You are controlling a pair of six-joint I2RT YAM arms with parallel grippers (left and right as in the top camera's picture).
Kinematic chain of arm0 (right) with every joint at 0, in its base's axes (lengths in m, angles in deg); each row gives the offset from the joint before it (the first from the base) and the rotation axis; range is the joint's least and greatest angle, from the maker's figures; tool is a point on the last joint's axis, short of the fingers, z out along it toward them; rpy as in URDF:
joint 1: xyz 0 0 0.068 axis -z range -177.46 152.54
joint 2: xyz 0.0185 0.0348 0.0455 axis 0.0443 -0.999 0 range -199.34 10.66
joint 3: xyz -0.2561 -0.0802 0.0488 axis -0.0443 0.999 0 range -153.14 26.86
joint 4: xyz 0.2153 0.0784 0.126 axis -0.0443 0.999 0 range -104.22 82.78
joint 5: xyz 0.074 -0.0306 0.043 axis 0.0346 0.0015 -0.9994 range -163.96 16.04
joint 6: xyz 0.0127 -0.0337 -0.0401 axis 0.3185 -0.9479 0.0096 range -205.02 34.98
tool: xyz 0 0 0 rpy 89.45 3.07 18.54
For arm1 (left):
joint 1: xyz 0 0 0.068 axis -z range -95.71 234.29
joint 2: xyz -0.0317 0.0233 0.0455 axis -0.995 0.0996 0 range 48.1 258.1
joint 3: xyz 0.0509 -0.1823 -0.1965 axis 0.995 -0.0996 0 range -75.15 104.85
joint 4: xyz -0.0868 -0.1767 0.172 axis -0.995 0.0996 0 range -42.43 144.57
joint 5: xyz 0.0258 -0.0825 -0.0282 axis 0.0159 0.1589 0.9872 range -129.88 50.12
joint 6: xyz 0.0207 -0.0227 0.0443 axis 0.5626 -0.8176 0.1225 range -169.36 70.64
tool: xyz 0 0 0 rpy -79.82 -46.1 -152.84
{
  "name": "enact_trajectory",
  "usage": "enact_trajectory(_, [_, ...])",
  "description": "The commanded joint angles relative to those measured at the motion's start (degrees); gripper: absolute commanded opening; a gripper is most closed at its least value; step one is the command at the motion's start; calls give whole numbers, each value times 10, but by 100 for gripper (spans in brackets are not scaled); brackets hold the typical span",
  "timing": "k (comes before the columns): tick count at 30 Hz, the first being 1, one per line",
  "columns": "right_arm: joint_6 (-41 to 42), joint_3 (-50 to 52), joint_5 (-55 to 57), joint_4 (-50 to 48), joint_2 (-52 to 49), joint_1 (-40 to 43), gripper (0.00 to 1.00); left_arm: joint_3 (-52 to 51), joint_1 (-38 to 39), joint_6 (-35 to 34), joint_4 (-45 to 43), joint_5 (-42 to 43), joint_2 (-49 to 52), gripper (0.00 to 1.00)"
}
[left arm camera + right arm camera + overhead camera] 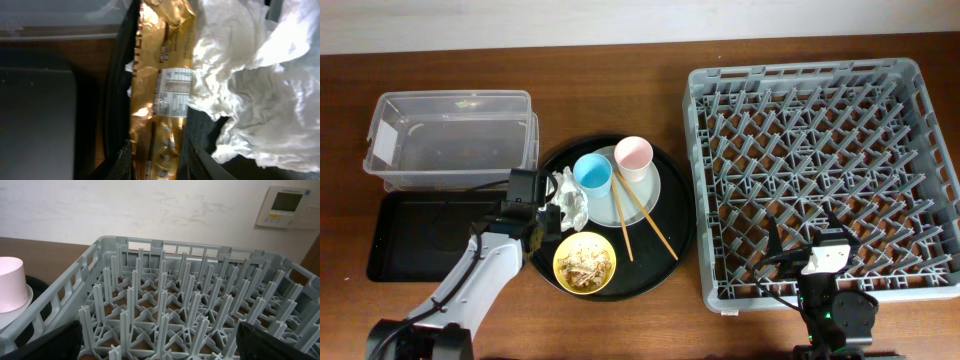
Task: Sort waste into correct bins and load items into the dishwasher rack
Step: 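Lift the wrapper with the left gripper and drop it into the clear bin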
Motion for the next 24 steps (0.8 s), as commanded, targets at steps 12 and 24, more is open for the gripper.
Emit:
enact_trajectory(12, [-4, 3, -1, 3, 4, -3, 98, -4, 2, 26, -20, -24, 52, 0])
enact_trajectory(24, [-4, 3, -1, 3, 4, -3, 98, 170, -48, 0, -43, -66, -195, 0])
